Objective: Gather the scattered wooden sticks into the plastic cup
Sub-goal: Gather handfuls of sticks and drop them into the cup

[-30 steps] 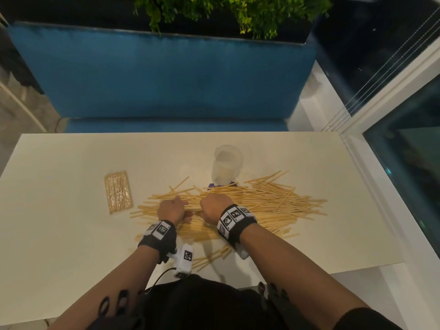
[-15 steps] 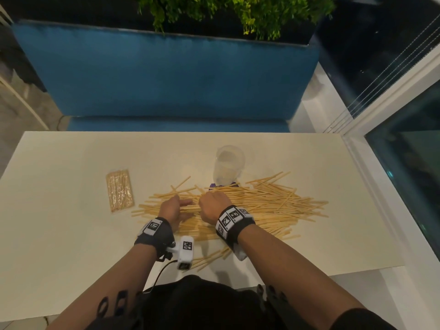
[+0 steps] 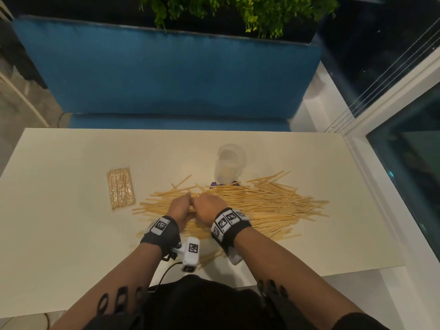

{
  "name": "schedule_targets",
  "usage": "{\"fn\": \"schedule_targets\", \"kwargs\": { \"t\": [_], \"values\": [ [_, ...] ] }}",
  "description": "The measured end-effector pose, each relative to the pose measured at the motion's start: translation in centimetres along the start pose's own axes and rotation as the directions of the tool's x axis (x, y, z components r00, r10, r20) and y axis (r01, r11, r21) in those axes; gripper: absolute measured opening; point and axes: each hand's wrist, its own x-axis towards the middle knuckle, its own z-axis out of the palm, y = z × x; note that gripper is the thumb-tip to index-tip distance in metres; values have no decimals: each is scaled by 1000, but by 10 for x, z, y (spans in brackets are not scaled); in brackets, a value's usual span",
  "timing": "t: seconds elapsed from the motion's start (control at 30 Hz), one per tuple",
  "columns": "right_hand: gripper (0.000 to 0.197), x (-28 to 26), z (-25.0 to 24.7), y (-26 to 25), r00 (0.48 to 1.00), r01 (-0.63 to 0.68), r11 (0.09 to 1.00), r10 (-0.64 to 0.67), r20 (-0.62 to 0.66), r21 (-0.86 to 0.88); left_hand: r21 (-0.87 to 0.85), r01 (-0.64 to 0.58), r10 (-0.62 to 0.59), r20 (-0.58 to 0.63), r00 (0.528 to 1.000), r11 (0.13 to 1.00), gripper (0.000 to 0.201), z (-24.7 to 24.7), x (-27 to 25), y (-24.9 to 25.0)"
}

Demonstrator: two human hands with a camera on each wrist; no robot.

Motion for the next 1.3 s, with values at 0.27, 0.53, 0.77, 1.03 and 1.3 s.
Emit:
{"fn": "schedule_targets", "kwargs": {
  "t": [0.27, 0.53, 0.77, 1.03, 1.3],
  "values": [
    [59, -12, -40, 3, 841, 190, 536, 343, -418, 823, -155, 150, -119, 194, 974, 976, 67, -12, 1, 4],
    [47, -24, -61, -2, 766, 398, 64, 525, -370, 915, -166, 332, -200, 531, 823, 928, 60, 30, -23, 20],
    [58, -32, -47, 1, 785, 376, 183, 459, -417, 908, -231, 392, -200, 575, 793, 890, 34, 25, -15, 26],
    [51, -26, -40, -4, 784, 353, 156, 489, -383, 922, -23, 428, -325, 614, 719, 904, 45, 16, -9, 14],
    [61, -28, -35, -6, 813, 335, 144, 455, -363, 931, -179, 316, -136, 634, 761, 932, 15, 12, 0, 20]
  ]
}}
